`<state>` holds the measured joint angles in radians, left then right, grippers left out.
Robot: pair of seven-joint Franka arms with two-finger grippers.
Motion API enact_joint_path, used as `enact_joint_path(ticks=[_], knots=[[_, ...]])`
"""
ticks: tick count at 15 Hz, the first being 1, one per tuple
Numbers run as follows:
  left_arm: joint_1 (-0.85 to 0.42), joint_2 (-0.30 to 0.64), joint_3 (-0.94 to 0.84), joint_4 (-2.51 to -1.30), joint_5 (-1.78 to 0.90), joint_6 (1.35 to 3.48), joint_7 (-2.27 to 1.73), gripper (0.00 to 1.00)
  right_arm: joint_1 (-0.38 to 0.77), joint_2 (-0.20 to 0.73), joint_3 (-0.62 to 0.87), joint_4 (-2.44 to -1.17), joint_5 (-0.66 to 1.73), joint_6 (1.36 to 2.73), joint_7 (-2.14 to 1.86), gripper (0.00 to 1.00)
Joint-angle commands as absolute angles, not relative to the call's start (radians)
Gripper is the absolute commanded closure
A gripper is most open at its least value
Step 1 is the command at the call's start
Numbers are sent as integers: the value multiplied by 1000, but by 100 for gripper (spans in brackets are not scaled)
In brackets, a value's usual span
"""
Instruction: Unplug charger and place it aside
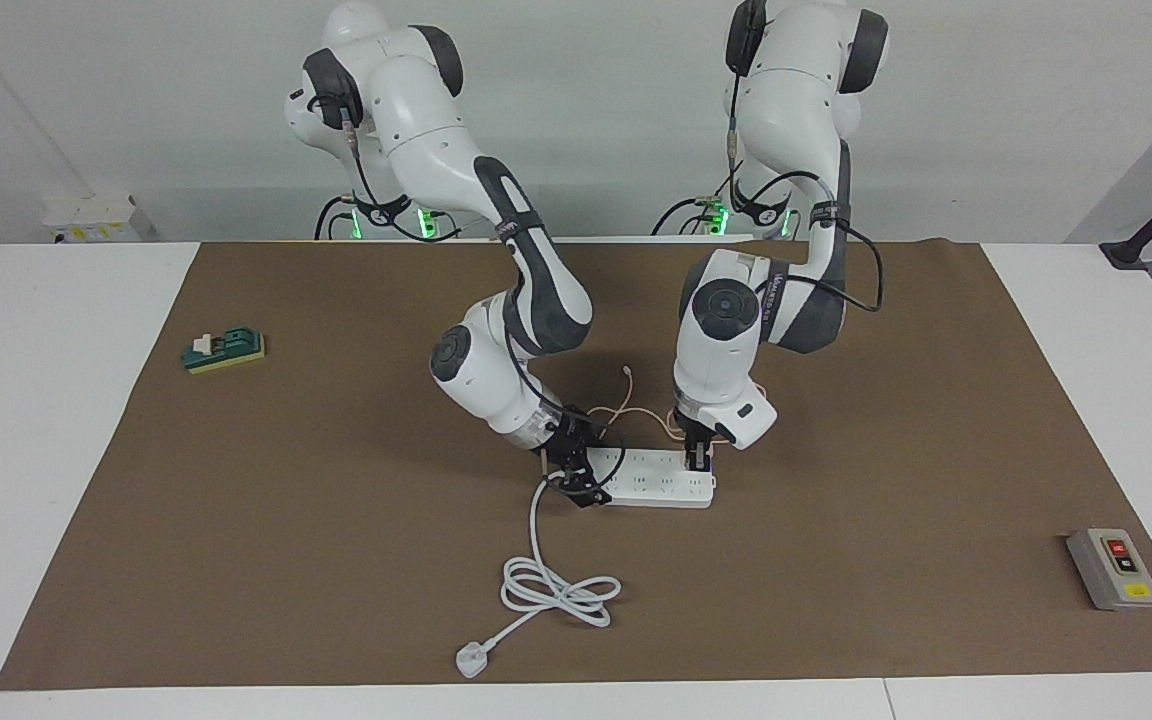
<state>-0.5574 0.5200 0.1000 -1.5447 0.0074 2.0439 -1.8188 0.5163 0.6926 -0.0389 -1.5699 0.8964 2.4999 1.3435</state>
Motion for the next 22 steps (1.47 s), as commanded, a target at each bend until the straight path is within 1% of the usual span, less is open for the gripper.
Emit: enact_joint_path(ticks=[1, 3, 6, 8, 9, 11, 13, 18, 20, 21, 22], knots=[[-528, 390, 126, -1461, 55, 1825, -1694, 100, 514, 715, -32, -1549, 925, 2536, 1309, 100], [-515, 380, 127, -1385, 52, 1711, -1663, 100, 514, 715, -32, -1549, 925, 2537, 1308, 100], [-497, 376, 127, -1385, 48, 1723, -1631, 100, 514, 715, -32, -1549, 925, 2543, 1307, 100], [-463, 376, 127, -1384, 44, 1723, -1561, 100, 512, 715, -32, -1548, 923, 2543, 1304, 100], [-439, 370, 127, -1382, 44, 1724, -1493, 100, 508, 715, -32, -1549, 916, 2543, 1302, 1], [-384, 359, 127, -1381, 49, 1721, -1351, 100, 492, 713, -32, -1548, 914, 2534, 1301, 0], [-330, 347, 127, -1385, 41, 1715, -1100, 100, 491, 713, -32, -1548, 914, 2536, 1287, 0], [-131, 324, 126, -1416, -29, 1688, -460, 100, 491, 687, -34, -1546, 907, 2537, 1270, 0], [-22, 311, 118, -1417, -92, 1645, -214, 100, 498, 663, -38, -1549, 905, 2539, 1269, 0], [47, 308, 120, -1425, -163, 1623, -77, 100, 497, 644, -41, -1557, 899, 2537, 1269, 0], [96, 289, 124, -1469, -228, 1632, 24, 100, 494, 625, -43, -1562, 876, 2531, 1270, 0]])
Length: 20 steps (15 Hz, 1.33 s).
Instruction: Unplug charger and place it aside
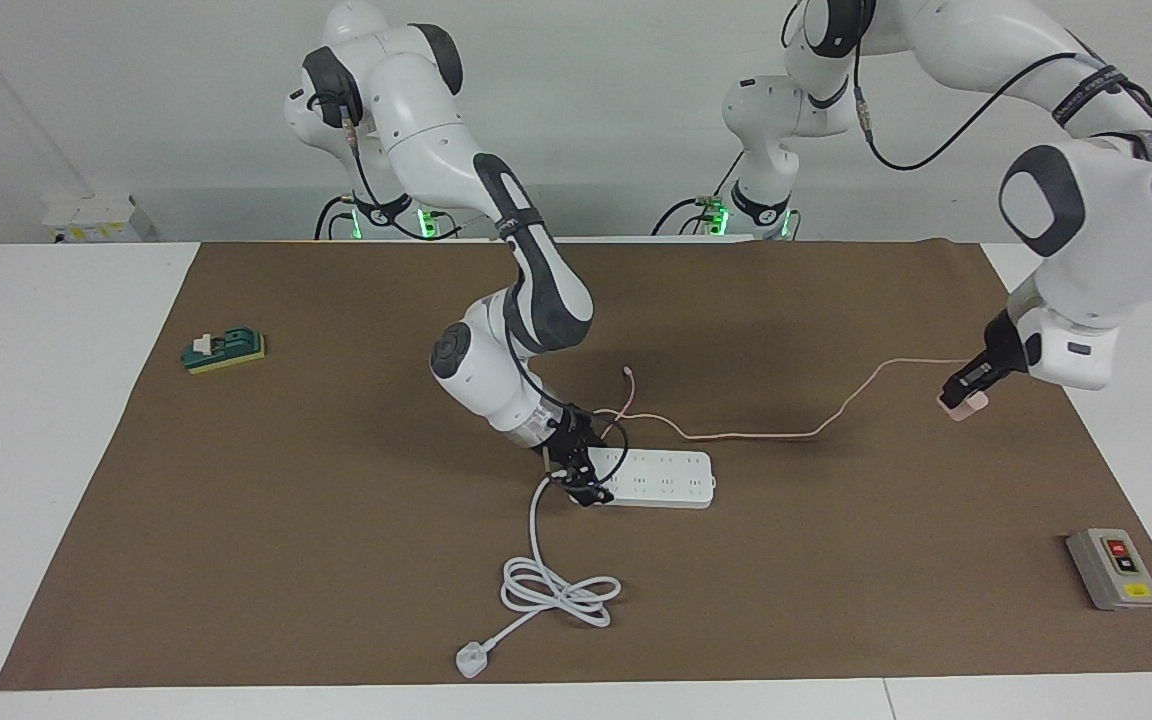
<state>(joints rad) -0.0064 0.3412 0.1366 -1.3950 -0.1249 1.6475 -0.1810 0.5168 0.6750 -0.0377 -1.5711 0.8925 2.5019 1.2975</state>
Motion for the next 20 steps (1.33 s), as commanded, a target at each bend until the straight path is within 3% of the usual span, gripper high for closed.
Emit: enact_joint_path(ticks=[1, 5, 9, 11, 15, 20], knots=[[118, 264, 126, -1512, -241, 1629, 85, 100, 489, 602, -44, -1572, 856, 2522, 1272, 0], [123, 184, 126, -1696, -249, 1698, 231, 100, 425, 471, -48, -1646, 795, 2412, 1273, 0], [115, 156, 117, -1831, -249, 1805, 359, 100, 385, 237, -52, -1842, 788, 2396, 1282, 0], [109, 155, 112, -1867, -259, 1831, 359, 100, 323, 151, -52, -1903, 784, 2323, 1281, 0], [94, 111, 114, -2044, -367, 1923, 364, 100, 232, 78, -51, -1888, 492, 2125, 1232, 0], [110, 115, 115, -2121, -408, 1962, 489, 100, 180, 0, -41, -1888, 249, 1945, 906, 0]])
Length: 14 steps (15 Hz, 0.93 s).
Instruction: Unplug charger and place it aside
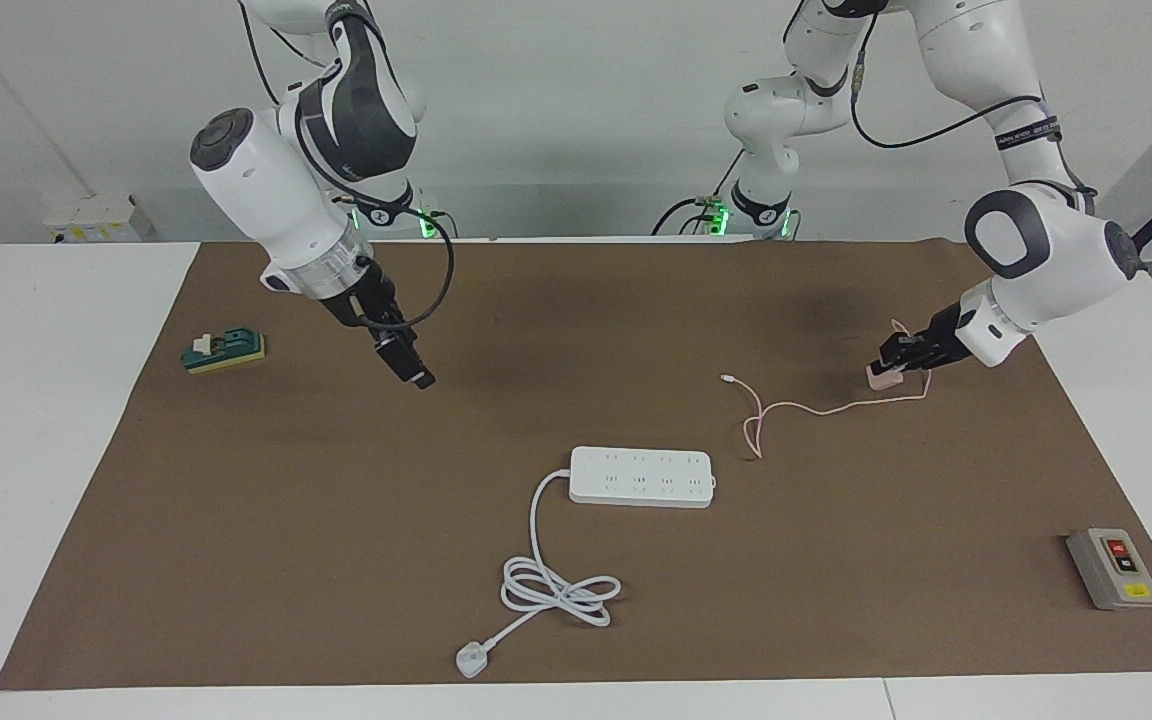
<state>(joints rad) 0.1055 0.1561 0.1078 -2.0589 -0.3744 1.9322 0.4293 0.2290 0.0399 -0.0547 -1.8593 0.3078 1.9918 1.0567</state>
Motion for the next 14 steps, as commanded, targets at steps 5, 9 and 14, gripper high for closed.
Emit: enact_joint_path(ticks=[5, 9, 14], knots=[[147, 118, 115, -2149, -410, 1956, 581, 100, 20, 32, 14, -1813, 85, 1818, 368, 0], [146, 124, 115, -2138, -422, 1950, 583, 0, 20, 58, 14, -1760, 14, 1769, 291, 0], [130, 135, 120, -2011, -416, 1861, 539, 0, 28, 66, 18, -1727, 15, 1728, 293, 0]])
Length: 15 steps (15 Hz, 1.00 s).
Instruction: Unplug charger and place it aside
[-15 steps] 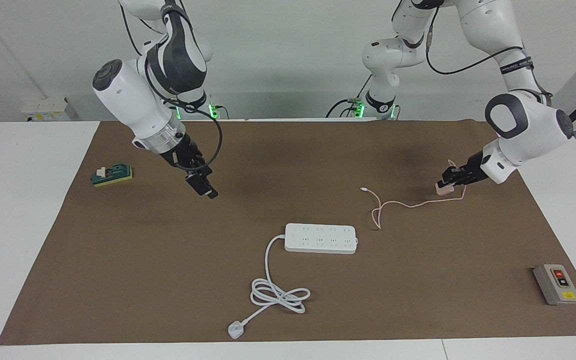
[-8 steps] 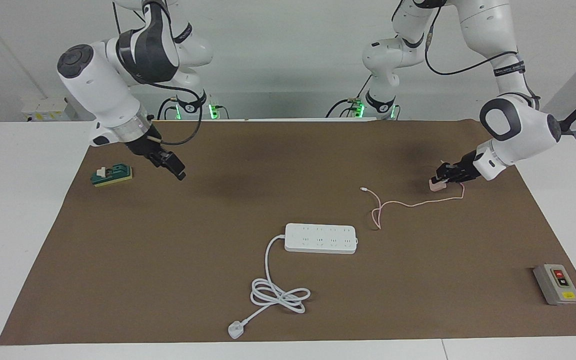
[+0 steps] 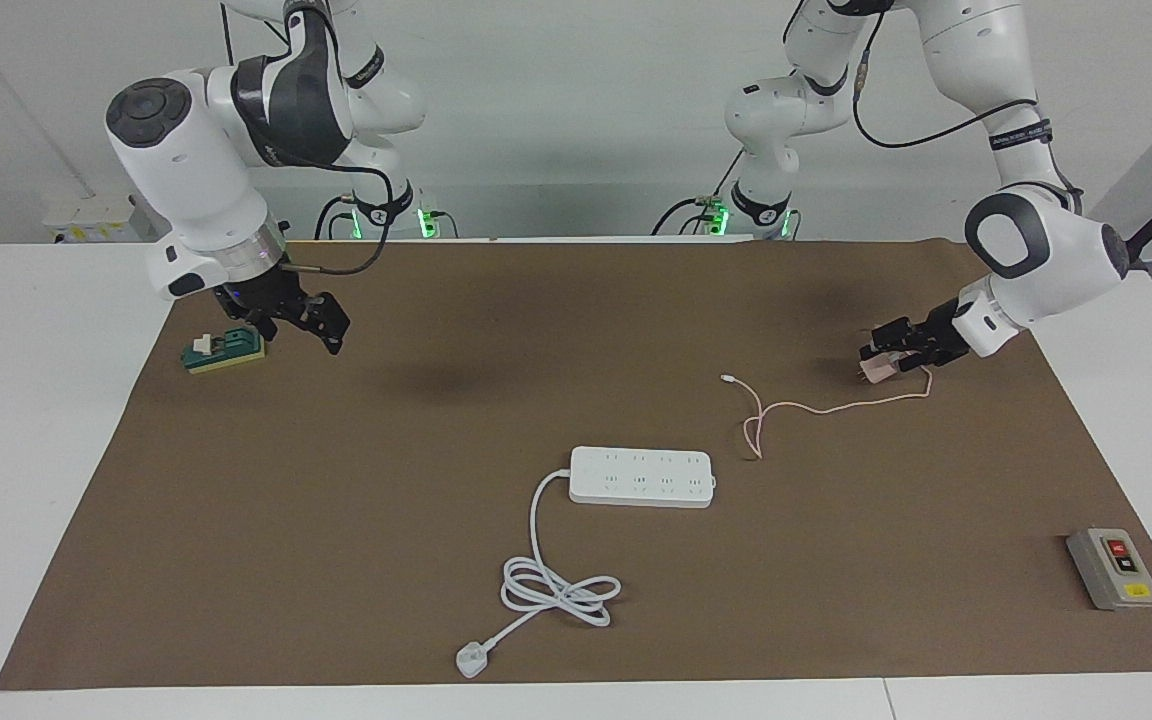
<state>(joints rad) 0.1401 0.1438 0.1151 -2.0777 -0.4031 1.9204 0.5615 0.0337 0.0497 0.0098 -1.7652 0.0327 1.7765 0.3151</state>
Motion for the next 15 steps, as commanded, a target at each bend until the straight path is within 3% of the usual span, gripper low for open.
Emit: enact_joint_path(ticks=[1, 4, 9, 15], knots=[[130, 135, 121, -1959, -405, 1820, 507, 0, 25, 67, 17, -1700, 21, 1714, 293, 0], [127, 129, 115, -1797, -332, 1718, 416, 0, 20, 87, 6, -1591, 29, 1576, 270, 0], [3, 64, 115, -1681, -157, 1727, 162, 0, -12, 74, -78, -1551, 44, 1534, 71, 0], [-63, -14, 114, -1667, -37, 1720, -21, 0, -26, 54, -160, -1493, 55, 1482, 45, 0]])
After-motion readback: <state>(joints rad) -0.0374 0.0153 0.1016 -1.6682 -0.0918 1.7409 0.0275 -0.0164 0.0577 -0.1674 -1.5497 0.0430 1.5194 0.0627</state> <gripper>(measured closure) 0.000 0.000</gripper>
